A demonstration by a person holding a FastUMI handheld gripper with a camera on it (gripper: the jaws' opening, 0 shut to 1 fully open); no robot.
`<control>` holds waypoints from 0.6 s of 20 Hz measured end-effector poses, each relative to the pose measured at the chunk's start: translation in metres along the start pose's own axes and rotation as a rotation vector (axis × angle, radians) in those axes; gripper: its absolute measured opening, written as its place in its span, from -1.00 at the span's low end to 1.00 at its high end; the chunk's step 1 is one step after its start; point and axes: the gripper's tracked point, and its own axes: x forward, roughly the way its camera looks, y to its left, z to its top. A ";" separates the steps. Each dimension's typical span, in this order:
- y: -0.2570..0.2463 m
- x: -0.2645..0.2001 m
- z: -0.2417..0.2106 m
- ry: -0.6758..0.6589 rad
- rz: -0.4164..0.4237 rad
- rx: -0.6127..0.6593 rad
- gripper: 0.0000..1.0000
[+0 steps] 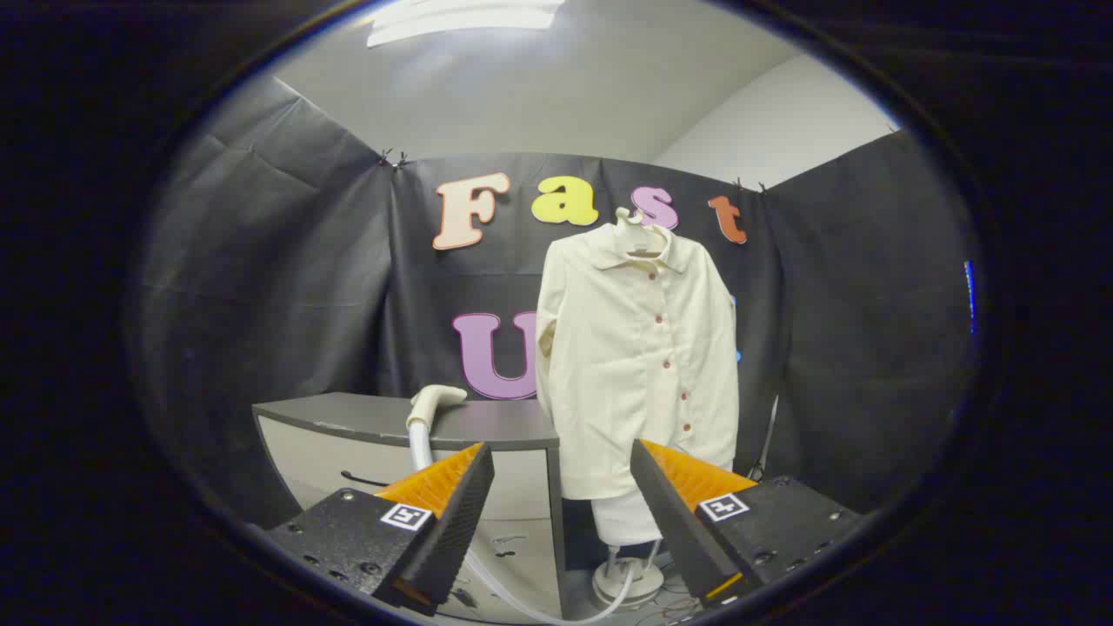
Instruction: Iron the clothes twice with a garment steamer, once on the left side and once on the right side.
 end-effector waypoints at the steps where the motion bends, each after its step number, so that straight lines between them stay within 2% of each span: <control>1: 0.001 0.000 0.002 -0.004 0.003 -0.003 0.92; 7: -0.002 0.001 0.005 0.006 0.000 0.033 0.93; 12: 0.000 0.007 0.006 0.023 -0.001 0.015 0.92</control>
